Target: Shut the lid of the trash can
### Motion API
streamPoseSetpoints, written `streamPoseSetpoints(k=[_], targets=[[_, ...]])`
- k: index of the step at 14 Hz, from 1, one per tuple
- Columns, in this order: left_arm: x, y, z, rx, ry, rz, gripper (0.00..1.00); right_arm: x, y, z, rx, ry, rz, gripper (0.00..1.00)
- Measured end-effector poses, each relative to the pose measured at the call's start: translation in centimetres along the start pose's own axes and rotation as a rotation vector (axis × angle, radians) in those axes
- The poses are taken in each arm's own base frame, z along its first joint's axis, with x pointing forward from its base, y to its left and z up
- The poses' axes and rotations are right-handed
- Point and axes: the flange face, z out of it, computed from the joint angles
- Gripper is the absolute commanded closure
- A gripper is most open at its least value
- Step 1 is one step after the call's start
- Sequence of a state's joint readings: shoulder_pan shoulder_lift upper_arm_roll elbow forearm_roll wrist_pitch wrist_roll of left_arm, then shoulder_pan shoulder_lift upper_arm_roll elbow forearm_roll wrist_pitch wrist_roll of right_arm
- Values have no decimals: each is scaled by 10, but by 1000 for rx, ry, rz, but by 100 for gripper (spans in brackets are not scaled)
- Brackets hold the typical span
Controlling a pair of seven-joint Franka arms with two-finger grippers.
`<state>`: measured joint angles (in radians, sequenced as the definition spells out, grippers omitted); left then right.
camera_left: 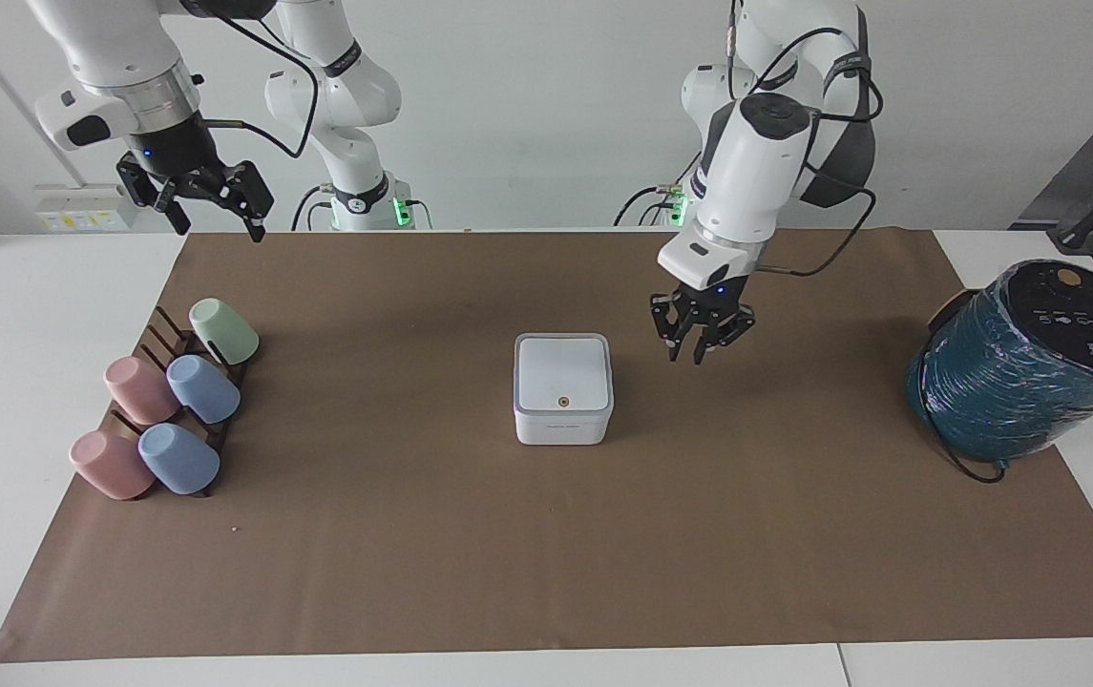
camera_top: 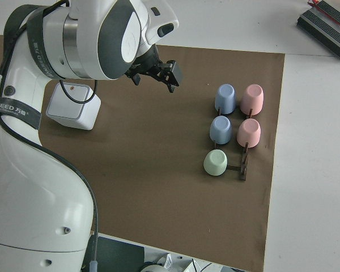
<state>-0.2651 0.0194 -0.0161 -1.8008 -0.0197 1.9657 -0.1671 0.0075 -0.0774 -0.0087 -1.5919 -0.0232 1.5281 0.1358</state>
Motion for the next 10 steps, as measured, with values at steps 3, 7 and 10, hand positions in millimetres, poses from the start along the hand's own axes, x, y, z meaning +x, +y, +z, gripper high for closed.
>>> streamPoseSetpoints(k=[3,7,10], targets=[[-7,-45,-25,13,-9,-6,0,0,0,0,0,0,-64,0],[-11,-86,-54,22,-26,28,0,0,0,0,0,0,-75,0],[-12,-97,-98,25,-36,19,0,0,-1,0,22,-2,-74,0]])
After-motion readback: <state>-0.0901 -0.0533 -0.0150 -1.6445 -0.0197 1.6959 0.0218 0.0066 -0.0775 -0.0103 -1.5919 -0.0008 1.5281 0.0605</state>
